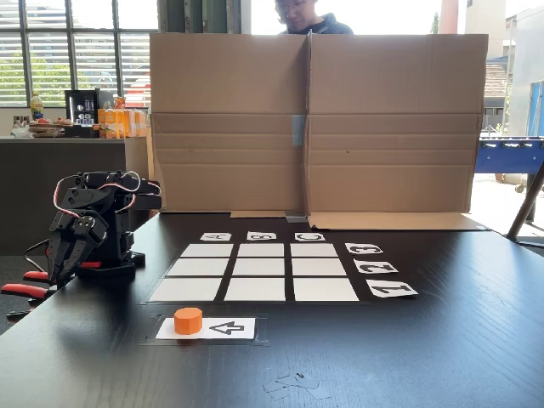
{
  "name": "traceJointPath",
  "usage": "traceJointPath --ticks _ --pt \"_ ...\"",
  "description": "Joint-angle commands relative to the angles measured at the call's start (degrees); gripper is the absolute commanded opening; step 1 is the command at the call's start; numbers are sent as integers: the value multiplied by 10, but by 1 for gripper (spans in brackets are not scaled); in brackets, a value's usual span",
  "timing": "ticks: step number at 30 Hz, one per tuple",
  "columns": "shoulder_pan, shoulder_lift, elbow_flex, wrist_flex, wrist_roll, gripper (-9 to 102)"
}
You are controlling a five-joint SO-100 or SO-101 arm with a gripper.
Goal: Pick up the round, orange token and place it in the grid on square A1.
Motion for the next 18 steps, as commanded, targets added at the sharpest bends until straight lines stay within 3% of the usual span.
traceJointPath --ticks 1,18 --pt "13 -52 1 -21 3 0" --pt "8 -82 -5 -32 1 5"
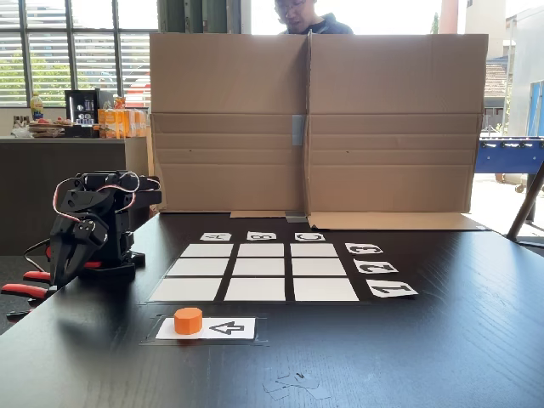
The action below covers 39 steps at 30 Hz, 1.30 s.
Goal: Pick up the round, orange token and place it in the grid on square A1.
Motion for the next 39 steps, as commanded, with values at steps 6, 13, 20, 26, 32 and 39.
traceJointPath --ticks 6,13,20,26,32,39 --pt "-9 -108 -58 -15 4 6" --pt "-36 -227 -165 -6 14 8" --pt "-82 -345 -308 35 22 11" --pt "-136 -438 -439 104 30 10" --pt "-192 -523 -562 169 37 10" --pt "-241 -581 -622 165 80 13"
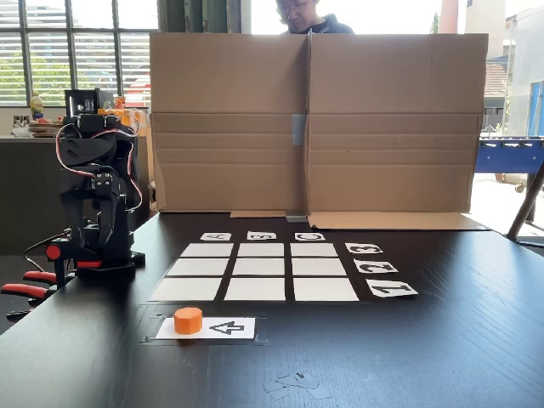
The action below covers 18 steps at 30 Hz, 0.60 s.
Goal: Pick up the round, orange token and place it in the grid on square A1.
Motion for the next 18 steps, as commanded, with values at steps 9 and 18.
traceJointPath --ticks 9,18 --pt "-94 -69 -95 3 63 16" --pt "-152 -195 -184 -3 128 20"
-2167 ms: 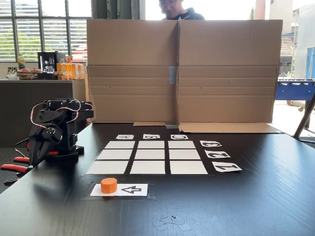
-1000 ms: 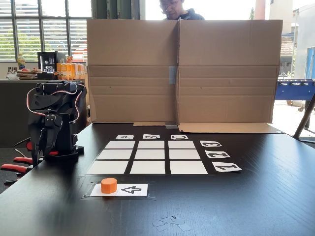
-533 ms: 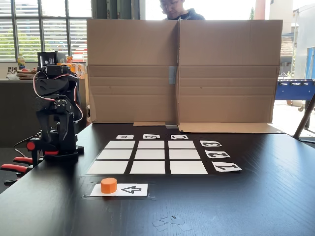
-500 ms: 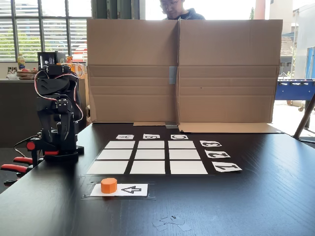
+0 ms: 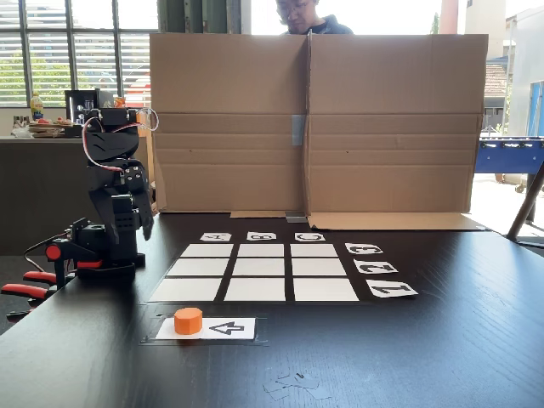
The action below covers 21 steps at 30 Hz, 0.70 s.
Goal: Pick up the round, orange token and place it in the grid on square A1.
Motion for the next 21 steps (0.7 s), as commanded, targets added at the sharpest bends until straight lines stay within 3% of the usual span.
traceJointPath --ticks 1,21 --pt "-22 -40 -50 -4 21 21" --pt "-75 -244 -183 -7 103 29"
